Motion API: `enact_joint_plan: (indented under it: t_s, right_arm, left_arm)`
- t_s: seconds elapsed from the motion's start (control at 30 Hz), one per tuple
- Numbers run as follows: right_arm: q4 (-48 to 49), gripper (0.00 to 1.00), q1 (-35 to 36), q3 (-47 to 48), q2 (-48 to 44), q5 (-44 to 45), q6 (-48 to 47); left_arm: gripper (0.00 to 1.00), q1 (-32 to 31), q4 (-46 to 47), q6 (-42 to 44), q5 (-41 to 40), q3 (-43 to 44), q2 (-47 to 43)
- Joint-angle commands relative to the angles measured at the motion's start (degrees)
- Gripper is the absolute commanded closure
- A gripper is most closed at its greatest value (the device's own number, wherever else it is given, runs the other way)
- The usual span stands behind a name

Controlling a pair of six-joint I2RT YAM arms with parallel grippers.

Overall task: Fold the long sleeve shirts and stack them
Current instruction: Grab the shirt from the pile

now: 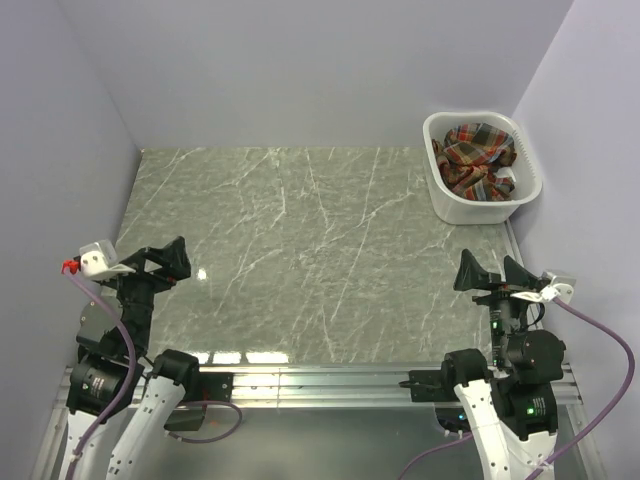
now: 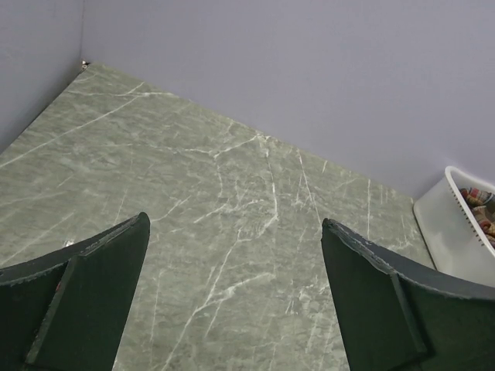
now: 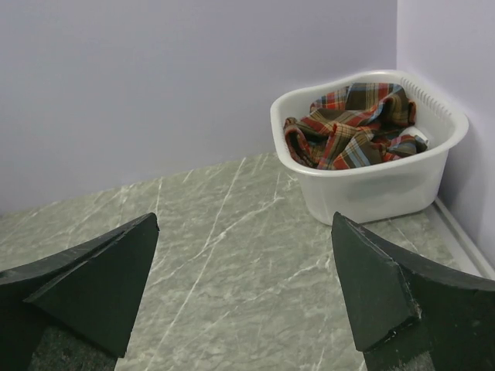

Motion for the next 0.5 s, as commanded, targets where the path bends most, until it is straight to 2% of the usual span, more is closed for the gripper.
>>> enact_joint_plan:
  t_s: [0.0, 0.27, 0.33, 0.47]
  right_arm:
    - [0.4, 0.0, 0.41, 1.41, 0.79, 1.14, 1.08]
    - [3.03, 0.0, 0.23, 2.1, 4.13, -3.6, -0.59]
    - [3.48, 0.0, 0.41, 3.77, 8.61, -2.12, 1.24]
    - [1.21, 0.0, 0.32, 14.2, 21.6, -1.41, 2.66]
  left_arm:
    - [0.01, -0.18, 1.73, -0.22, 0.95, -0.15, -0.03]
    - [0.01, -0.1, 5.41, -0.65, 2.27, -2.96, 1.55]
    - [0.01, -0.1, 6.47, -1.62, 2.18, -3.84, 3.47]
    - [0.01, -0.09, 6.3, -3.02, 4.64, -2.88, 9.89]
